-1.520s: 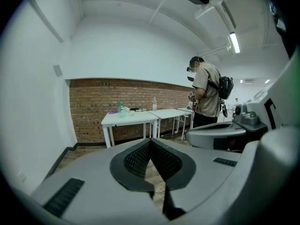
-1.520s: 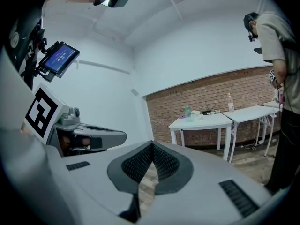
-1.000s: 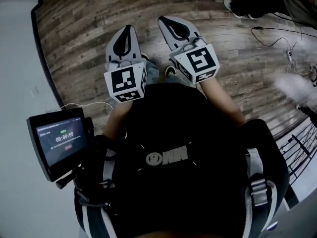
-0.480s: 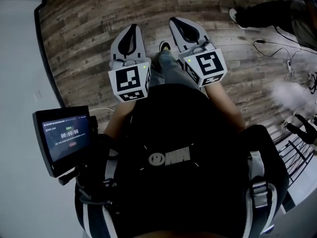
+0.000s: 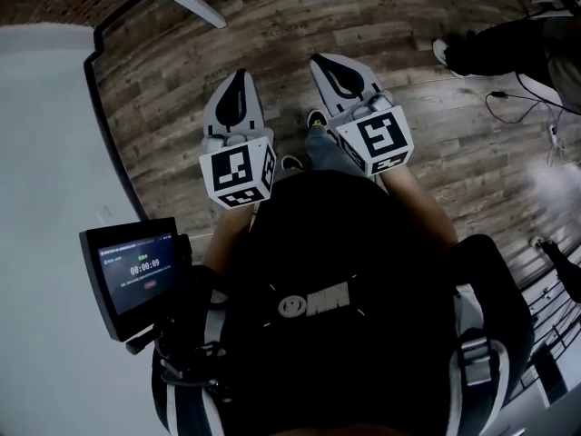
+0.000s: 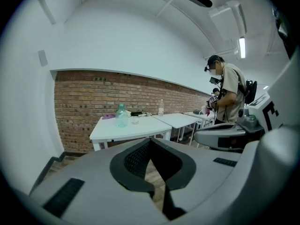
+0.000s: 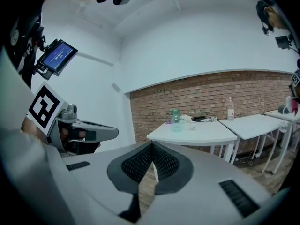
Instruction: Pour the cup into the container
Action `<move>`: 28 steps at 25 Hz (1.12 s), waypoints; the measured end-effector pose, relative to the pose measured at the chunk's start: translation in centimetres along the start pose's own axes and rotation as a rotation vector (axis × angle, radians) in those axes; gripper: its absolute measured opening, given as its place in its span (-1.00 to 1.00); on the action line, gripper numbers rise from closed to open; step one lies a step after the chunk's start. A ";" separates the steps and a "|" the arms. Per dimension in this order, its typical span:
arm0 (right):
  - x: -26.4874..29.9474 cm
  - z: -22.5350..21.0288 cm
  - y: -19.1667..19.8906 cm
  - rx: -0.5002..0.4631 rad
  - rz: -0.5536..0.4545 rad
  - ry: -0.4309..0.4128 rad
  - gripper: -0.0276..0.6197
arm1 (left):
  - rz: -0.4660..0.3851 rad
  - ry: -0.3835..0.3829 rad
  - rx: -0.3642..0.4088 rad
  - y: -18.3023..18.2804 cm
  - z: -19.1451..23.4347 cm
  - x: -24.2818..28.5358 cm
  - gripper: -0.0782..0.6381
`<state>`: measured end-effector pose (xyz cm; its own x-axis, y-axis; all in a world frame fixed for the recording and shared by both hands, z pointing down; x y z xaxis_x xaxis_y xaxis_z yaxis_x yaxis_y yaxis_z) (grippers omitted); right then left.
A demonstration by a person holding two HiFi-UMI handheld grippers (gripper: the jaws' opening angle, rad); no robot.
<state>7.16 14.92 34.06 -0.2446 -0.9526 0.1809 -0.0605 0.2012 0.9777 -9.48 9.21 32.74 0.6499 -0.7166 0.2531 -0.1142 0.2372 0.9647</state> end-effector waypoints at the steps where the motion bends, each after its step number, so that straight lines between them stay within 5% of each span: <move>1: 1.0 -1.8 -0.4 0.006 -0.006 0.008 -0.93 | 0.003 0.001 0.005 -0.6 0.0 1.9 -0.79; 9: 9.8 -8.2 -1.9 0.074 0.016 0.036 -0.93 | 0.063 -0.003 0.008 -2.8 4.2 11.5 -0.79; 23: 11.4 -9.2 -3.3 0.035 -0.022 0.087 -0.93 | -0.009 0.045 0.012 -3.5 5.4 14.2 -0.79; 28: 18.5 -8.8 -5.7 0.022 0.003 0.117 -0.93 | -0.013 0.062 -0.017 -5.2 12.1 18.1 -0.79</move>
<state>11.51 -5.89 32.81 -0.1300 -0.9719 0.1961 -0.0811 0.2075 0.9749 -6.16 -12.95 33.18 0.6970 -0.6775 0.2349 -0.0931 0.2393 0.9665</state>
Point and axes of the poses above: the fingertips, and each gripper's own axes: x forward along the fingers, z to its left, y out of its underside, the point moved 8 cm from there along -x, backward along the fingers, and after that the axes turned 5 degrees about -z, right-handed, at the moved point
